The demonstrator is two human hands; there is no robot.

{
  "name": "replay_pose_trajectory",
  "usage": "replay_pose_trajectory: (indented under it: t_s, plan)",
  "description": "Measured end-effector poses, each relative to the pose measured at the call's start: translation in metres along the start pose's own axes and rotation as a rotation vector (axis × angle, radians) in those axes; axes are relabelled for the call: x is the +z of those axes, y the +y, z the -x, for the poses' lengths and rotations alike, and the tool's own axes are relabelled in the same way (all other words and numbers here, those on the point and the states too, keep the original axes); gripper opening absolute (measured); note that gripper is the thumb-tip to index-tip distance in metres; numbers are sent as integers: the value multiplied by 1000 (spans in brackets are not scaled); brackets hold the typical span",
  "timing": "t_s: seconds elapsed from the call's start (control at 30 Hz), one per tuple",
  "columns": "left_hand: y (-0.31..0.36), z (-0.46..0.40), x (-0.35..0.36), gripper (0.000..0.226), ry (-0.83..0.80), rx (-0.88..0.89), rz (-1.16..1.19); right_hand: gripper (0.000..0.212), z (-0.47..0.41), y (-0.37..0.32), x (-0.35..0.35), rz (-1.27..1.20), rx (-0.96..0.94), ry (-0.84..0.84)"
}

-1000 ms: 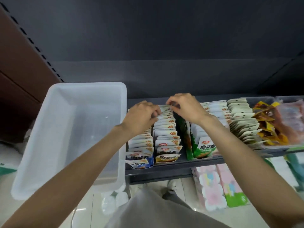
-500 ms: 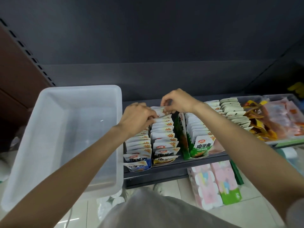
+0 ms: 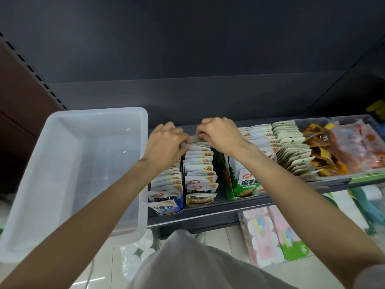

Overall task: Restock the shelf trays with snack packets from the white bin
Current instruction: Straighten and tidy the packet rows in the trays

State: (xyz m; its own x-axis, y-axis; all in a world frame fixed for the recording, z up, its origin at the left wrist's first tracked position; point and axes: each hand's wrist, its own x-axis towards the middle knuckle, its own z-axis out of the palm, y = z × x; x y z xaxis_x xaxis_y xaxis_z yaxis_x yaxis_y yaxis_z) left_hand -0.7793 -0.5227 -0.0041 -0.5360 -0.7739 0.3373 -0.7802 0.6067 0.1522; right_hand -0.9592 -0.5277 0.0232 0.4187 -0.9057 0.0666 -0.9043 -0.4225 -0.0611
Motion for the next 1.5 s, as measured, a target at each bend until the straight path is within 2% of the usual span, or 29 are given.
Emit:
replay_pose_trajectory:
  t_s: [0.13,0.27,0.43,0.57,0.7,0.83,1.07,1.23,1.4,1.5]
  plan:
    - [1,0,-4,20,-36,-66,65,27,10,-2,3,-179,171,-3]
    - [10,9,-24,20,57,-228,335,43,46,-15,-9,-458,358,84]
    - [33,26,-34,33,-177,-404,479,59,73,-43,5,-766,429,-42]
    - [42,31,-30,39,-259,-491,551,64,74,-57,15,-786,403,-20]
    - [41,38,-20,34,-231,-447,422,63,83,-59,18,-816,347,-16]
    - [32,35,-14,31,-219,-368,296,64,91,-53,21,-764,393,-40]
    - [27,12,-14,27,-341,-145,97,30,86,-43,19,-596,366,27]
    - [28,8,-16,18,-285,-89,7,41,96,-38,12,-560,351,-11]
    - [27,9,-19,39,-394,-72,74,74,111,-32,0,-533,287,-243]
    - [27,3,-19,44,-469,-64,85,66,110,-37,4,-432,239,-259]
